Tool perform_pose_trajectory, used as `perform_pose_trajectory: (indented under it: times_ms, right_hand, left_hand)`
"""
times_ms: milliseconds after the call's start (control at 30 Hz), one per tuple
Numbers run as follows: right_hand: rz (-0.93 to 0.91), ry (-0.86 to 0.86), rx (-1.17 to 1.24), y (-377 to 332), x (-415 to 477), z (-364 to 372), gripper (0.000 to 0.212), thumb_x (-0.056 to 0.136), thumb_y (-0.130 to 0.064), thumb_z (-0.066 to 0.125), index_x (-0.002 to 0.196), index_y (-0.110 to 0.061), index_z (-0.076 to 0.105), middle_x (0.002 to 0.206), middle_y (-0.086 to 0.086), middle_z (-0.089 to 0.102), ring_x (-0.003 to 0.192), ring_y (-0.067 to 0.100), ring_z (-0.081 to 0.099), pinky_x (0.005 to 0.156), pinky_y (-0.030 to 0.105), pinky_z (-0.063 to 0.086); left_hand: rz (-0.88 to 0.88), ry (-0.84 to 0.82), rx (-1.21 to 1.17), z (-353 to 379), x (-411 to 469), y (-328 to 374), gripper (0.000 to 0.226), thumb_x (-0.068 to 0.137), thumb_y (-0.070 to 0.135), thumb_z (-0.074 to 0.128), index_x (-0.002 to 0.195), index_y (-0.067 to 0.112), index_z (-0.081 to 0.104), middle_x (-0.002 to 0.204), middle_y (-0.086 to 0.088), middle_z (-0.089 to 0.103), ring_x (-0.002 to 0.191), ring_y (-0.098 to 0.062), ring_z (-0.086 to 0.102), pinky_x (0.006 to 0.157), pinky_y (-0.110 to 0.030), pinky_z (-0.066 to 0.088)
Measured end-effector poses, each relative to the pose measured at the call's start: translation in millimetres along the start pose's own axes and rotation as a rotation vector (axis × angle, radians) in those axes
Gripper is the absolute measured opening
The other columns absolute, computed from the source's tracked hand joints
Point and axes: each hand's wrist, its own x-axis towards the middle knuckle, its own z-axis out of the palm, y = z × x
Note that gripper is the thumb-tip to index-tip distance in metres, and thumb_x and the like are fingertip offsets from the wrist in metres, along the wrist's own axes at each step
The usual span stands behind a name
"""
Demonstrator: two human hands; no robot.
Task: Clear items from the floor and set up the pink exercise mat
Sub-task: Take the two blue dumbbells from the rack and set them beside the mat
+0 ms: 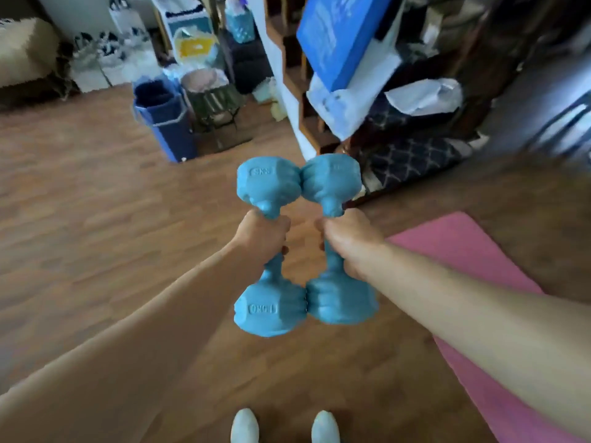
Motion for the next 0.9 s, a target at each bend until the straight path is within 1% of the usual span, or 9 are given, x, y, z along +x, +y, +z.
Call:
perform_pose_trajectory:
  times_ms: [100, 200, 233, 300, 400, 533, 667, 800, 900]
  right_hand:
    - [0.067, 0.092, 0.099, 11.9, 34.7, -73.8, 0.035, 0.071, -0.017, 0.056, 0.102, -0.002, 0.063, 0.094, 0.018, 0.067, 0.085, 0.035, 0.067, 0.073, 0.045, 0.055]
    - [0.105, 0.194, 0.194, 20.3, 65.1, -137.8, 0.007, 0.078, -0.008, 0.055, 0.083, -0.003, 0.057, 0.076, 0.013, 0.06, 0.073, 0.032, 0.063, 0.061, 0.038, 0.05]
    - [0.128, 0.225, 0.246, 23.1, 73.9, -155.9, 0.007, 0.082, -0.004, 0.056, 0.075, -0.005, 0.053, 0.069, 0.01, 0.055, 0.064, 0.027, 0.059, 0.055, 0.032, 0.046]
    - [0.156, 0.27, 0.345, 28.3, 96.3, -188.4, 0.024, 0.087, 0.0, 0.055, 0.067, -0.01, 0.047, 0.063, 0.005, 0.048, 0.057, 0.018, 0.049, 0.051, 0.027, 0.038]
    - [0.199, 0.373, 0.419, 31.9, 140.0, -220.3, 0.025, 0.087, 0.004, 0.052, 0.065, -0.008, 0.046, 0.064, 0.01, 0.045, 0.06, 0.023, 0.047, 0.053, 0.028, 0.034]
    - [0.282, 0.496, 0.502, 32.3, 218.1, -256.1, 0.024, 0.086, 0.0, 0.054, 0.066, -0.01, 0.047, 0.066, 0.01, 0.044, 0.072, 0.024, 0.046, 0.06, 0.033, 0.033]
    - [0.337, 0.556, 0.607, 35.0, 284.4, -287.4, 0.022, 0.087, -0.001, 0.056, 0.069, -0.01, 0.047, 0.067, 0.008, 0.045, 0.073, 0.023, 0.047, 0.057, 0.032, 0.033]
    - [0.382, 0.596, 0.682, 40.8, 349.6, -318.0, 0.026, 0.088, -0.001, 0.056, 0.066, -0.01, 0.047, 0.063, 0.007, 0.046, 0.07, 0.023, 0.048, 0.062, 0.034, 0.037]
    - [0.411, 0.606, 0.7, 50.3, 401.5, -337.4, 0.026, 0.087, 0.001, 0.054, 0.065, -0.01, 0.045, 0.063, 0.007, 0.043, 0.072, 0.023, 0.046, 0.064, 0.034, 0.035]
  left_hand:
    - [0.041, -0.162, 0.055, 83.8, 18.5, 34.1, 0.019, 0.087, 0.005, 0.048, 0.069, 0.011, 0.046, 0.062, -0.008, 0.046, 0.053, -0.023, 0.047, 0.057, -0.032, 0.042]
    - [0.103, -0.305, 0.123, 156.1, 37.3, 62.5, 0.02, 0.087, 0.007, 0.053, 0.068, 0.012, 0.049, 0.061, -0.006, 0.047, 0.058, -0.025, 0.048, 0.059, -0.034, 0.042]
    - [0.116, -0.343, 0.141, 176.4, 45.9, 70.4, 0.02, 0.087, 0.007, 0.054, 0.069, 0.012, 0.051, 0.061, -0.007, 0.048, 0.06, -0.025, 0.049, 0.06, -0.034, 0.043]
    - [0.135, -0.406, 0.186, 216.2, 66.9, 87.5, 0.016, 0.087, 0.008, 0.055, 0.071, 0.01, 0.052, 0.062, -0.009, 0.049, 0.06, -0.025, 0.05, 0.062, -0.036, 0.043]
    - [0.153, -0.485, 0.246, 266.8, 102.0, 110.6, 0.013, 0.083, 0.014, 0.058, 0.073, 0.006, 0.053, 0.062, -0.011, 0.049, 0.065, -0.028, 0.052, 0.065, -0.039, 0.043]
    - [0.185, -0.591, 0.338, 334.5, 159.1, 145.0, 0.023, 0.088, 0.014, 0.056, 0.066, 0.012, 0.048, 0.056, -0.005, 0.048, 0.055, -0.024, 0.047, 0.06, -0.034, 0.043]
    - [0.179, -0.677, 0.352, 389.7, 204.2, 174.5, 0.022, 0.082, 0.014, 0.059, 0.062, 0.014, 0.052, 0.036, 0.006, 0.047, 0.048, -0.021, 0.045, 0.057, -0.03, 0.038]
    - [0.163, -0.773, 0.403, 444.5, 248.4, 197.9, 0.025, 0.083, 0.012, 0.058, 0.059, 0.015, 0.053, 0.033, 0.011, 0.048, 0.049, -0.019, 0.045, 0.056, -0.027, 0.038]
    - [0.188, -0.815, 0.447, 486.3, 287.2, 207.3, 0.025, 0.087, 0.008, 0.056, 0.063, 0.015, 0.054, 0.034, 0.012, 0.052, 0.045, -0.011, 0.05, 0.047, -0.021, 0.039]
